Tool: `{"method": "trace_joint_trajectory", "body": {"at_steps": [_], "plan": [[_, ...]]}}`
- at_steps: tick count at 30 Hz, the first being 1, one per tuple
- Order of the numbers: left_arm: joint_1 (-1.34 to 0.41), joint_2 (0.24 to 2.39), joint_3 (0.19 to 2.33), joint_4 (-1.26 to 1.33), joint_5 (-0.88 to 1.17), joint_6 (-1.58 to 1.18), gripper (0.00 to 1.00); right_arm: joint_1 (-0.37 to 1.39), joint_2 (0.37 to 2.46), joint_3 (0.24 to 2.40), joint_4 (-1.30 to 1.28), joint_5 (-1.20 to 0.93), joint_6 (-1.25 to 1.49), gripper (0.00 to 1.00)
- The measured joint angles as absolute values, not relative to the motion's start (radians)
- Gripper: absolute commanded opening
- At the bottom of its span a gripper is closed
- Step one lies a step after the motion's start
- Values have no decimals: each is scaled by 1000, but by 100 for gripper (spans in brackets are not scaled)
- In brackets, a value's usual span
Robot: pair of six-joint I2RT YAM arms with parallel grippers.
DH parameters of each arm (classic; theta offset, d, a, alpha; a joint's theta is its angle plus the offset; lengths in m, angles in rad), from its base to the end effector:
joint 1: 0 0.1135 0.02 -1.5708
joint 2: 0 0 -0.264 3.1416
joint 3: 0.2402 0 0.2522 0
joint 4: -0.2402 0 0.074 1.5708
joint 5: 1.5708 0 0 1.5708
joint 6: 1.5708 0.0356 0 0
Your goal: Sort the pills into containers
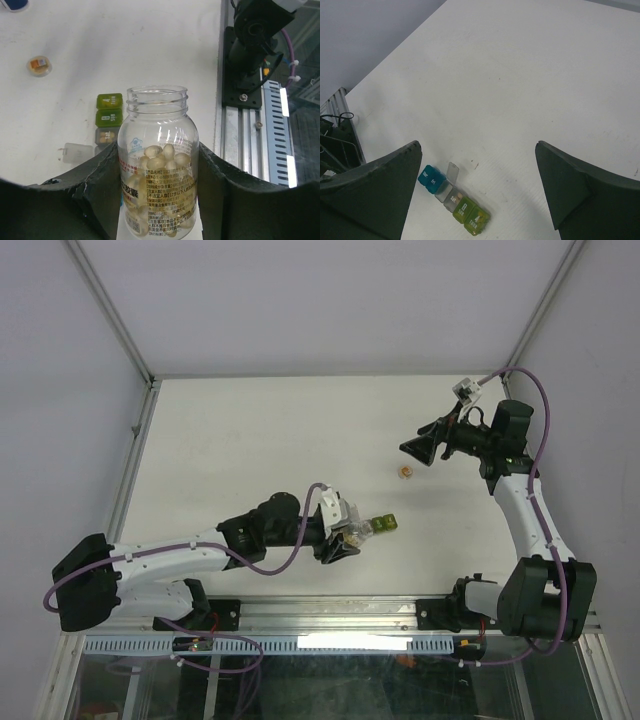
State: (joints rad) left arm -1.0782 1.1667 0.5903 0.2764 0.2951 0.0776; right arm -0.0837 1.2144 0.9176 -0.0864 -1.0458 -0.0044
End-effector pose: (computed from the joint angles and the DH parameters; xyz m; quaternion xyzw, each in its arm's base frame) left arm 0.1127 -0.2318 0.2411 0.5080 0.6191 -0.3854 0.4583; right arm 0.2665 0.0086 0.3123 -0.2507 0.7286 0.3922 0.5025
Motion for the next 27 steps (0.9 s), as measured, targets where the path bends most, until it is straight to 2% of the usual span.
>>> {"method": "trace_joint_trajectory", "body": {"at_steps": [13, 27], "plan": [[-1106, 1287, 756, -146, 186, 75, 0, -84, 1226, 918, -92, -1073, -9, 100], [-1024, 1436, 847, -284, 168, 184, 0, -84, 1272, 922, -189, -1054, -87, 99]]}}
